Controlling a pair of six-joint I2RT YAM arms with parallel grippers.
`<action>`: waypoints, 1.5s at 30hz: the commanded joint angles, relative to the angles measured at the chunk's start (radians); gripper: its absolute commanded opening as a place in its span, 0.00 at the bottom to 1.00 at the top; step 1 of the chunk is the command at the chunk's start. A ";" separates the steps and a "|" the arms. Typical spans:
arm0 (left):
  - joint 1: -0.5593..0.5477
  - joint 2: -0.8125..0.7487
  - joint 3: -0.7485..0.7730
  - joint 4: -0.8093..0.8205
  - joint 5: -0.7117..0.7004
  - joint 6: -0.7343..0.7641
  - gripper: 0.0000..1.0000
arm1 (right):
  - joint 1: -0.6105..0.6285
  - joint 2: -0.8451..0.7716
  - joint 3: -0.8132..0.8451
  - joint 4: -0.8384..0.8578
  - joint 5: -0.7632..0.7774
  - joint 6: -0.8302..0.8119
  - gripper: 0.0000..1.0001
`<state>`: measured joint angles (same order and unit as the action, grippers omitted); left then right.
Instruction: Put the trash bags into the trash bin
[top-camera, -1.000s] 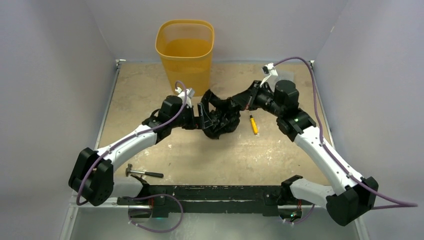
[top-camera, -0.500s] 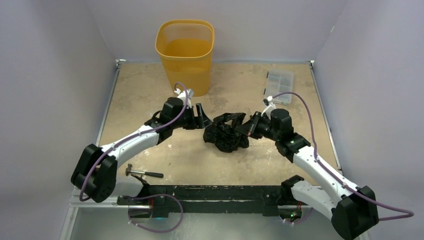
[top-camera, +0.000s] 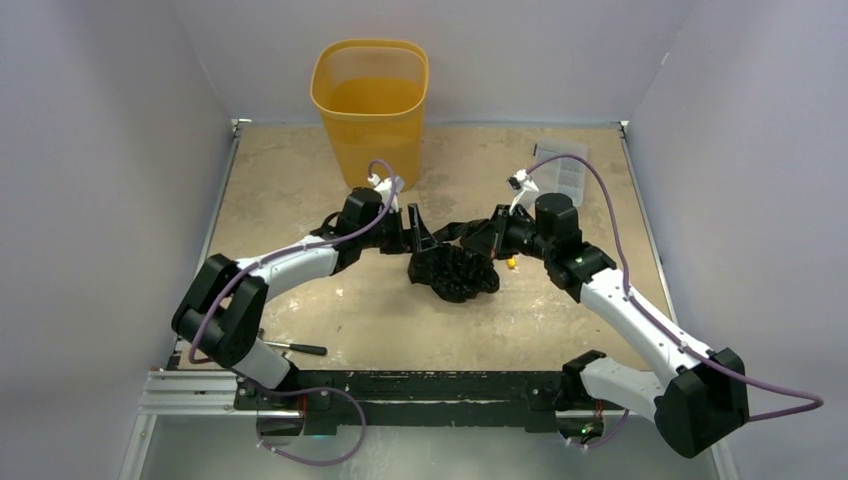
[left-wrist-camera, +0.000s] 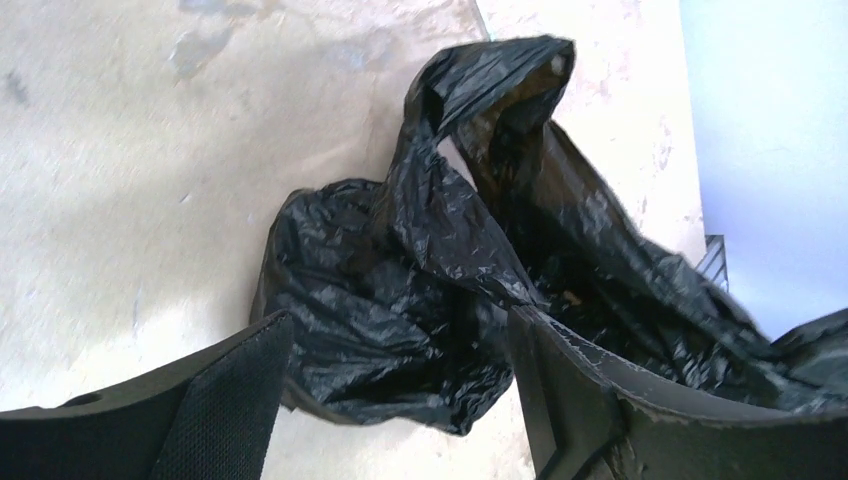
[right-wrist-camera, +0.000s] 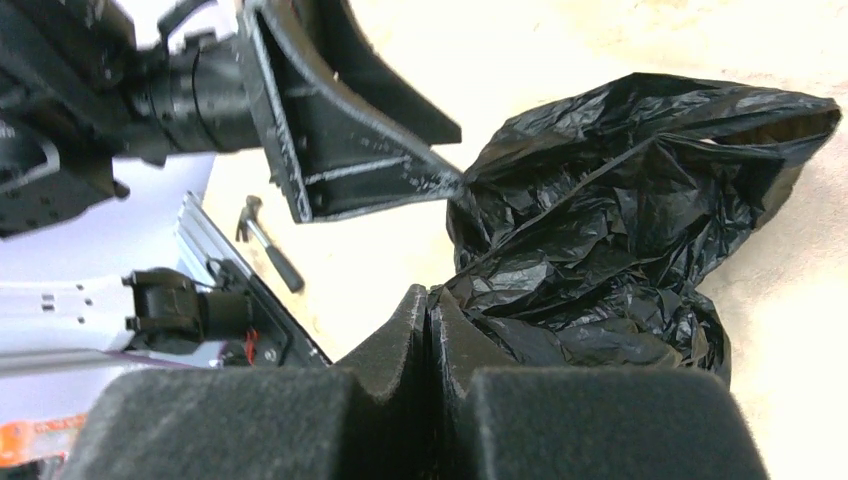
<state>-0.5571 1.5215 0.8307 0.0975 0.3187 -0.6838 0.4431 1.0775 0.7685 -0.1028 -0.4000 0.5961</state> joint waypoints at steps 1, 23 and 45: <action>-0.010 0.070 0.091 0.112 0.079 0.014 0.78 | 0.000 -0.018 0.048 -0.045 -0.053 -0.130 0.07; -0.064 -0.044 0.080 -0.149 -0.294 0.108 0.00 | -0.002 0.009 0.169 -0.135 0.198 -0.110 0.26; -0.063 -0.284 0.012 -0.363 -0.481 0.103 0.00 | -0.009 0.595 0.265 0.002 0.300 -0.108 0.83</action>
<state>-0.6212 1.2434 0.8394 -0.3077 -0.2146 -0.5816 0.4374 1.6199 0.9920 -0.1741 -0.0998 0.4973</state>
